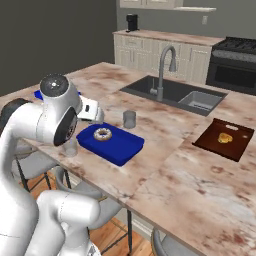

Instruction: Take the donuts from the fridge and place them on the empty tray on the dining counter.

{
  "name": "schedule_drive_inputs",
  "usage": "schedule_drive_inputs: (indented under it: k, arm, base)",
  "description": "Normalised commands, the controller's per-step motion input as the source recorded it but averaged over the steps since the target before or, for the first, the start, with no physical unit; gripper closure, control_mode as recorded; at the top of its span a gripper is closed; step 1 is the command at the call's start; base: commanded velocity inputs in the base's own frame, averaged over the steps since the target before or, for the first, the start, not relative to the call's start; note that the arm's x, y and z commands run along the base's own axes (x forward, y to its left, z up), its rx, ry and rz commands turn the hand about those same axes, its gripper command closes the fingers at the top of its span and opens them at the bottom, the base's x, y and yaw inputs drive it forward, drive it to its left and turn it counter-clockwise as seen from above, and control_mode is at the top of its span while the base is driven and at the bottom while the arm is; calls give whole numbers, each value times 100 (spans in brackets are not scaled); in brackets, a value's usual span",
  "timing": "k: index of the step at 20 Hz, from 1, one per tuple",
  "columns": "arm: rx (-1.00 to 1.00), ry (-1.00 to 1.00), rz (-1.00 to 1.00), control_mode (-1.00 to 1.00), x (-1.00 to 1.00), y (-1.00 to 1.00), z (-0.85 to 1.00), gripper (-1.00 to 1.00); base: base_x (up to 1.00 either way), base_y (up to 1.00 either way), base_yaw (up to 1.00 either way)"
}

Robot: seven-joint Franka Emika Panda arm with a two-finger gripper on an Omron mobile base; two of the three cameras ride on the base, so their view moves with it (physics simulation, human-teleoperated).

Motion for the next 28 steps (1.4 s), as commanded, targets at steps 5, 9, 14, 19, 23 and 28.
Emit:
schedule_drive_inputs:
  k: [5,9,14,19,23,28]
  arm:
    - [0,-6,-2,-100,-100,0,61,-100]
    - [0,-12,-3,-100,-100,0,50,-100]
    - [0,-1,-4,100,-40,0,13,-100]
    - [0,0,0,100,0,0,0,-100]
    - [0,0,0,100,0,0,0,-100]
    - [0,0,0,100,0,0,0,-100]
  base:
    - [0,0,0]
    - [0,0,0]
    - [-16,-28,-11]
    - [-90,37,-51]
    - [-37,15,-93]
    - [0,0,-100]
